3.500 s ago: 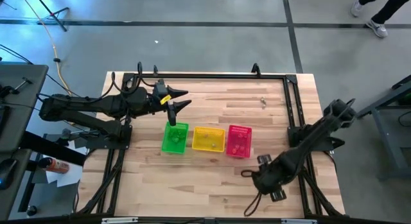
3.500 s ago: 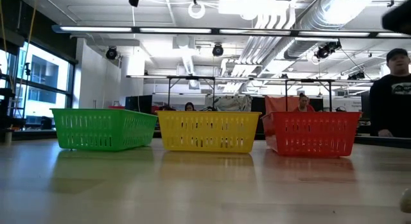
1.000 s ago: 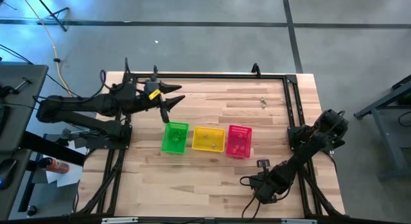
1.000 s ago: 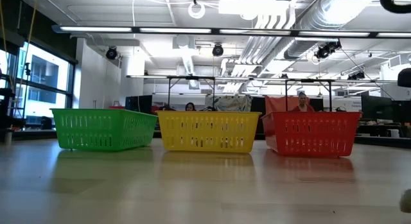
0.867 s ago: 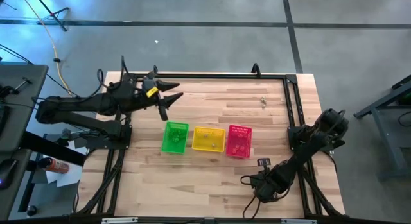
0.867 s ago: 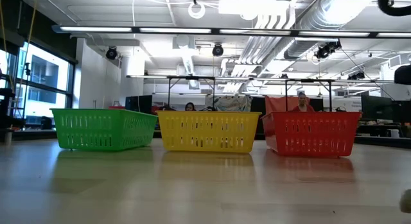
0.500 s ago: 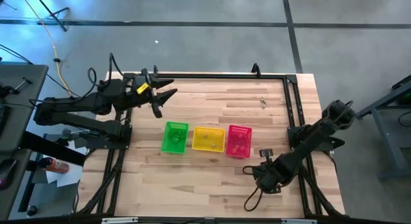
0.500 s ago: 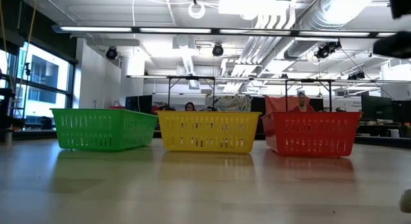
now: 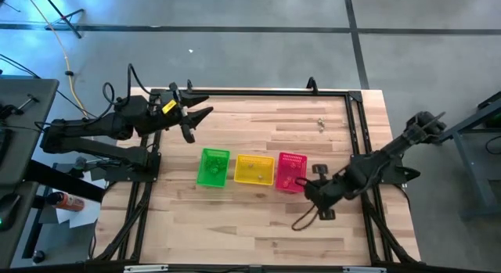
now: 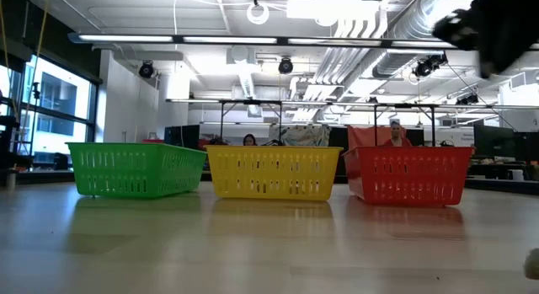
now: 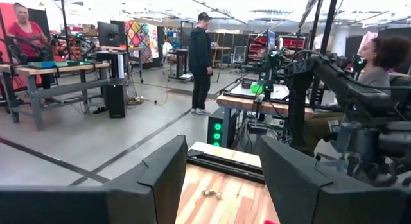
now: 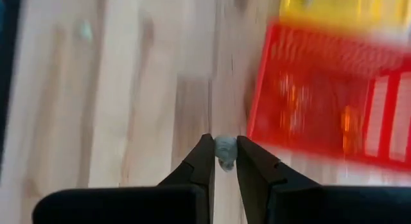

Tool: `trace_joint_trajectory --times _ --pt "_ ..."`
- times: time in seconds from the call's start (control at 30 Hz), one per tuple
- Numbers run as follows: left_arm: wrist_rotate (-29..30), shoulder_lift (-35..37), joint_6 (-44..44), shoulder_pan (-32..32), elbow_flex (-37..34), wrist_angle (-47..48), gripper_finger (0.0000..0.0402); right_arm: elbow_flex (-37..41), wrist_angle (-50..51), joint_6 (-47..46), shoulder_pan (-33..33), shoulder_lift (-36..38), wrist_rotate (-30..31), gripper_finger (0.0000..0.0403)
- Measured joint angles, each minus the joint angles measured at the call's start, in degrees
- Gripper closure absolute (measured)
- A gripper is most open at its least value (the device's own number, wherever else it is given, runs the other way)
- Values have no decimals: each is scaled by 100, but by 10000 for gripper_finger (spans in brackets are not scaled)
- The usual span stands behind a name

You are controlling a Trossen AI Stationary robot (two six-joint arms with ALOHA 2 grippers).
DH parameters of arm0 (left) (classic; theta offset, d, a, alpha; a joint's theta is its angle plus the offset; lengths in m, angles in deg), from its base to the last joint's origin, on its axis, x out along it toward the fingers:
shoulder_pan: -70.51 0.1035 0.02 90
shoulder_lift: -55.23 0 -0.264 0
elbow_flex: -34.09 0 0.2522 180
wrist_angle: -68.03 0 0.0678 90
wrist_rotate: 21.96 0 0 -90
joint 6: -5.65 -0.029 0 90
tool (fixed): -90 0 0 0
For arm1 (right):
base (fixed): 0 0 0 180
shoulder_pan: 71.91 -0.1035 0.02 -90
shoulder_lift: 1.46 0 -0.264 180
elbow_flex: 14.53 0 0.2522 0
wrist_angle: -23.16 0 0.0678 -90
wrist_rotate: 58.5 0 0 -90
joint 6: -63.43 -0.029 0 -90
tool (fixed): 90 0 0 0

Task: Sort Halloween decoration
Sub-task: Put the white skull toy into the yellow basket

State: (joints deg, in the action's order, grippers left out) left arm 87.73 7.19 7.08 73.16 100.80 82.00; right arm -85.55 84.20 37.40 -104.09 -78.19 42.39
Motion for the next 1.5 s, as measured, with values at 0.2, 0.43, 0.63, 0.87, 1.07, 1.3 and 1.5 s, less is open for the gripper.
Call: trace_joint_trajectory --times 0.2,0.43,0.63,0.87,1.07,1.3,1.5 --pt "-5 -1 -2 0 0 -10 216 0 -1525 1056 776 -6 -15 367" --pt "-5 -1 -4 0 -2 -16 216 -2 -3385 1946 1826 -8 -48 366" --pt "-3 -1 -3 0 -4 -31 216 -4 -4778 2263 2502 -8 -409 366" --pt "0 -1 -2 0 -4 -56 216 -7 -5263 2265 2890 -8 -680 366" --pt "0 -1 -9 0 -4 -51 216 -182 -4996 2265 2919 -319 -514 366" --pt "2 -3 41 -2 -4 -53 216 -1365 -3234 2156 2926 -1747 -783 366" --pt "2 -3 42 -2 -4 -52 216 -1768 -2413 2162 2915 -2740 -1133 357"
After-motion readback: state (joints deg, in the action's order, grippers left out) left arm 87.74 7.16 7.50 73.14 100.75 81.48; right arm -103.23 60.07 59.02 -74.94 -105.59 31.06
